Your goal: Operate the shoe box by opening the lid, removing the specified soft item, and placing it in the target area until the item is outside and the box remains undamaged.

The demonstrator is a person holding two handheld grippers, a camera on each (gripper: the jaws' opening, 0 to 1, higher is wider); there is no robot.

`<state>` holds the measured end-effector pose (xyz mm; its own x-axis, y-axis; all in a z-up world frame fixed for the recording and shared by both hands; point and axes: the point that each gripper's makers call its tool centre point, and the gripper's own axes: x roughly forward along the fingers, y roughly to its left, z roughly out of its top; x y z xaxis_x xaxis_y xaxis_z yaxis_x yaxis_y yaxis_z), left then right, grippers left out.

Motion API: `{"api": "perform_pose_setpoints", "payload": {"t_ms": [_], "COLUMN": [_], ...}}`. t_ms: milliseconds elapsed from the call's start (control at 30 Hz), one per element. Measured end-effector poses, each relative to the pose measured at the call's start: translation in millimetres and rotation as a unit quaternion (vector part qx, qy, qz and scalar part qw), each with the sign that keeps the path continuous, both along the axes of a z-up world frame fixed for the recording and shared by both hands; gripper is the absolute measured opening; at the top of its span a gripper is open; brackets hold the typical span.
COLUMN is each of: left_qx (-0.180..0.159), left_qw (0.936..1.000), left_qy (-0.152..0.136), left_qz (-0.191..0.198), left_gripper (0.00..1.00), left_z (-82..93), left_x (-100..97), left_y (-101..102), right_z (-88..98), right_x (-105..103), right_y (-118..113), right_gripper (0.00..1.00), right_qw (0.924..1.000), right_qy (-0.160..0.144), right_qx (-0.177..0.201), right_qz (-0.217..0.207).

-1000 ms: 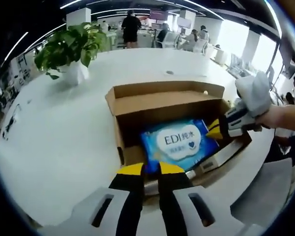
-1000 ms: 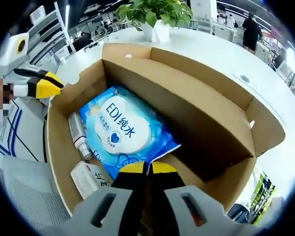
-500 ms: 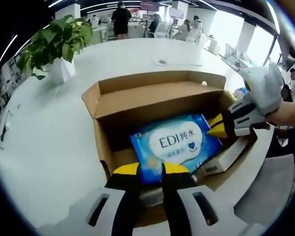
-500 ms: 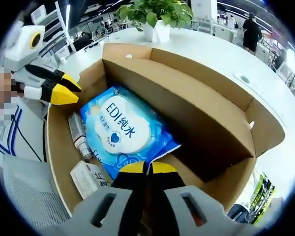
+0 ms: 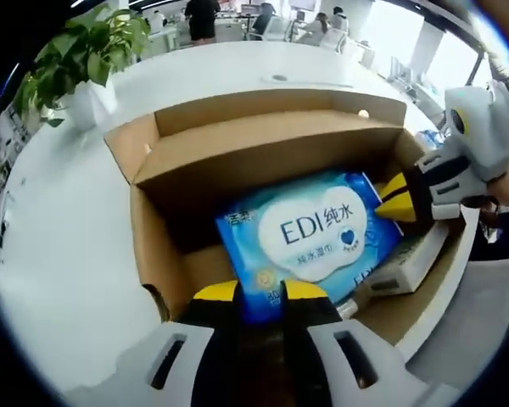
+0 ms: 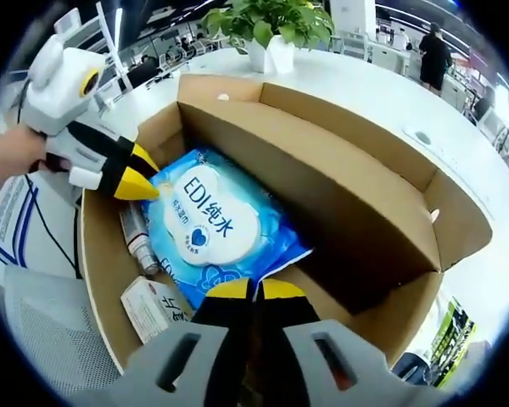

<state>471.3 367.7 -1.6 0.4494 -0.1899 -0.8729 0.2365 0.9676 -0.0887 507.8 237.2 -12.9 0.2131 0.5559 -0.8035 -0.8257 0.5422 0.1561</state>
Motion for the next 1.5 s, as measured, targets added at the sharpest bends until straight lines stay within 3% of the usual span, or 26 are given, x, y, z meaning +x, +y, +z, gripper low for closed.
{"api": "perform_pose_setpoints", "payload": {"t_ms": [67,467,700,1067,1500], "left_qx": [0.013,0.009,-0.003,-0.014,-0.018], "left_qw": [0.9999,0.9998,0.9997,0.9992,0.999], "left_qy": [0.0,0.018,0.007,0.002,-0.023], "left_qz": [-0.009,0.0,0.023,0.037,0.034], "left_gripper": [0.15,0.14,0.03,0.0,0.0], "left_z": [-1.6,-14.1,-12.9,-7.4,12.6], "left_x": [1.7,4.9,7.1,4.4,1.2], "left_y": [1,-1,1,4,4], "right_z": [0.3,3.8,8.3,22.1,42.7], "right_x": [0,1,0,2,-2], "right_y": [0,1,3,6,3], "right_gripper": [0.01,0.0,0.0,0.0,0.0], "right_qw": [1.0,0.9996,0.9983,0.9957,0.9932], "right_qy": [0.0,0.009,0.015,0.004,-0.008], "right_qx": [0.001,0.019,0.046,0.082,0.108], "right_qz": [-0.001,-0.018,-0.032,-0.041,-0.044]}}
